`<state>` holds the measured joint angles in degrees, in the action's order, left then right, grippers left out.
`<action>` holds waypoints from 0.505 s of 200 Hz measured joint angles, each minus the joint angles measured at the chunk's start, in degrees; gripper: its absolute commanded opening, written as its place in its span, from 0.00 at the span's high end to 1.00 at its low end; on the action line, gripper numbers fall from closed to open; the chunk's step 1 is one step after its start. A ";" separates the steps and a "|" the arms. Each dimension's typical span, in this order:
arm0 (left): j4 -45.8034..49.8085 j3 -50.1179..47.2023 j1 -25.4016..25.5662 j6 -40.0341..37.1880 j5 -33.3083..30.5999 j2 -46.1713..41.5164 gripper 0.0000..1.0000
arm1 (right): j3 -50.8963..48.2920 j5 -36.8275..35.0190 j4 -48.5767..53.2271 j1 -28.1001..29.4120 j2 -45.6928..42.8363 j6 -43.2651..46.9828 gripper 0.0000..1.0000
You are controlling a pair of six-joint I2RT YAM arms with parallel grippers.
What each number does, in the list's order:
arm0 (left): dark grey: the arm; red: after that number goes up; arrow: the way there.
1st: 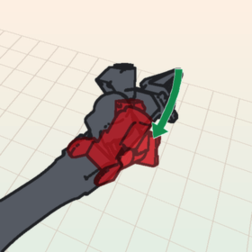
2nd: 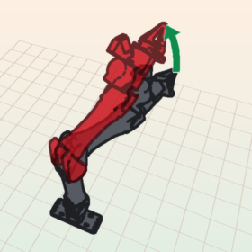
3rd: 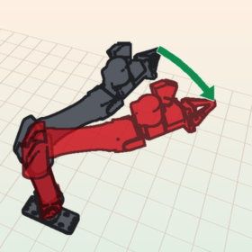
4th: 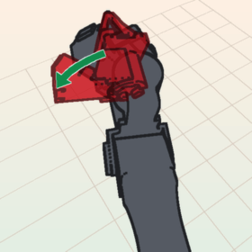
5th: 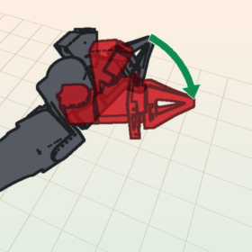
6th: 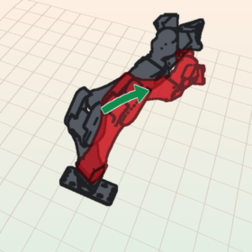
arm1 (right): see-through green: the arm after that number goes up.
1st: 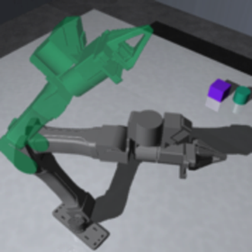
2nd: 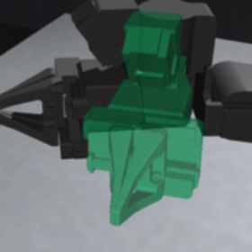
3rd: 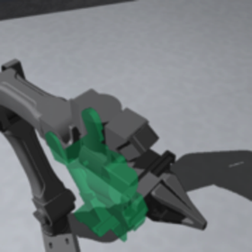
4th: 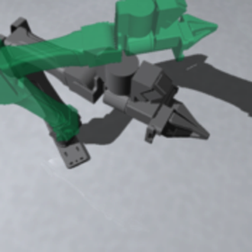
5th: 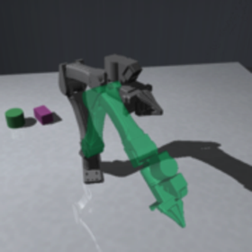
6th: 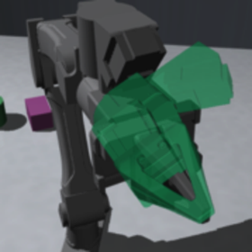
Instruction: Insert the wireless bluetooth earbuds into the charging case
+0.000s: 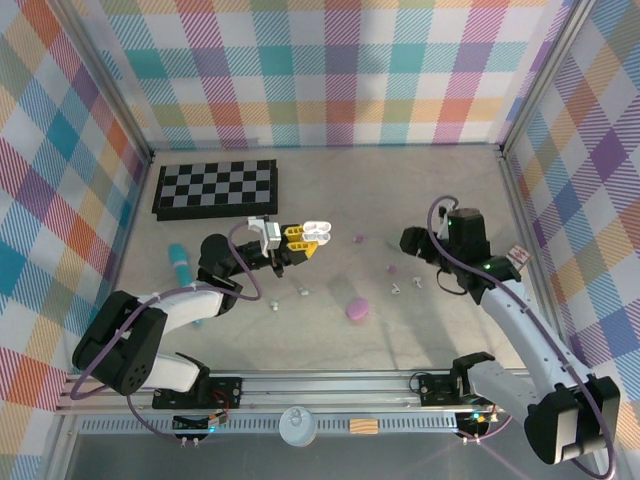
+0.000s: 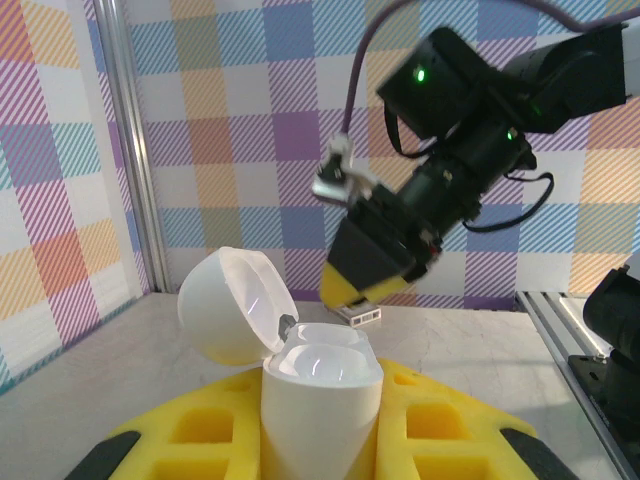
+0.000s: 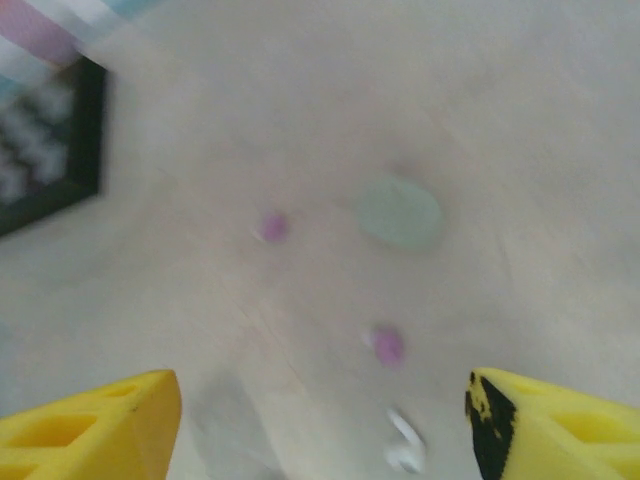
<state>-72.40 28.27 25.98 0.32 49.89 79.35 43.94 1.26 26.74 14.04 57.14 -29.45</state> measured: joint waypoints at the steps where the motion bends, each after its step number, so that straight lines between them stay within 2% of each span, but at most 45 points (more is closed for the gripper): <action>1: 0.00 0.00 0.00 0.00 0.00 0.04 0.96 | -0.09 -0.09 0.31 -0.04 0.09 -0.17 0.31; 42: 0.00 0.00 0.00 -1.22 -0.02 0.07 0.97 | -0.33 -0.81 5.40 -0.92 7.76 -0.11 0.34; 65: 0.00 -0.07 0.00 -1.46 -0.35 -0.13 0.98 | -0.59 2.51 5.07 -0.90 11.65 -1.38 0.42; 101: 0.02 -0.61 0.02 -1.49 -0.74 -0.81 0.99 | -7.91 10.99 -3.43 -0.85 11.72 -8.81 0.47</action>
<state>-72.38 27.66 26.00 -1.17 49.15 78.54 36.03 12.25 23.31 13.19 68.86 -38.26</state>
